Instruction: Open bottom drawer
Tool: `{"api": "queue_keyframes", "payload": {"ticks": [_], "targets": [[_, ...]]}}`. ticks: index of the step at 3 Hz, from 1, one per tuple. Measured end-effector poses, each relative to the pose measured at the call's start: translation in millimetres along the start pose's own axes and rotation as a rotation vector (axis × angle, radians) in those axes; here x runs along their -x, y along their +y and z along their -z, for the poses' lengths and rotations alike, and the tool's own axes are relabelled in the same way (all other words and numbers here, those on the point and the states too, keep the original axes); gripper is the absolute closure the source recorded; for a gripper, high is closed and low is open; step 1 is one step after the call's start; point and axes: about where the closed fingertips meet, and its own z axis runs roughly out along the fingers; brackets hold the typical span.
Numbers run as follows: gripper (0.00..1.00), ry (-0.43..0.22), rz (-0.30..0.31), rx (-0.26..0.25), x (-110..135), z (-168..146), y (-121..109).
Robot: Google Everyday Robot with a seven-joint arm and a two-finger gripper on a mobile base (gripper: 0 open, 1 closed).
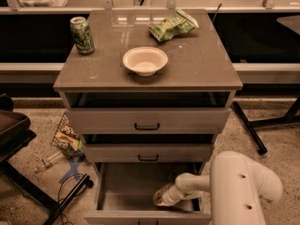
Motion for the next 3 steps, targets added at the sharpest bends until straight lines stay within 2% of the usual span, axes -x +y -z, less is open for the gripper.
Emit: {"api": "queue_keyframes", "payload": {"ticks": [1, 3], "targets": [[1.0, 0.021, -0.07, 0.039, -24.4, -1.5, 52.3], [1.0, 0.022, -0.076, 0.042, -23.9, 3.7, 53.2]]}}
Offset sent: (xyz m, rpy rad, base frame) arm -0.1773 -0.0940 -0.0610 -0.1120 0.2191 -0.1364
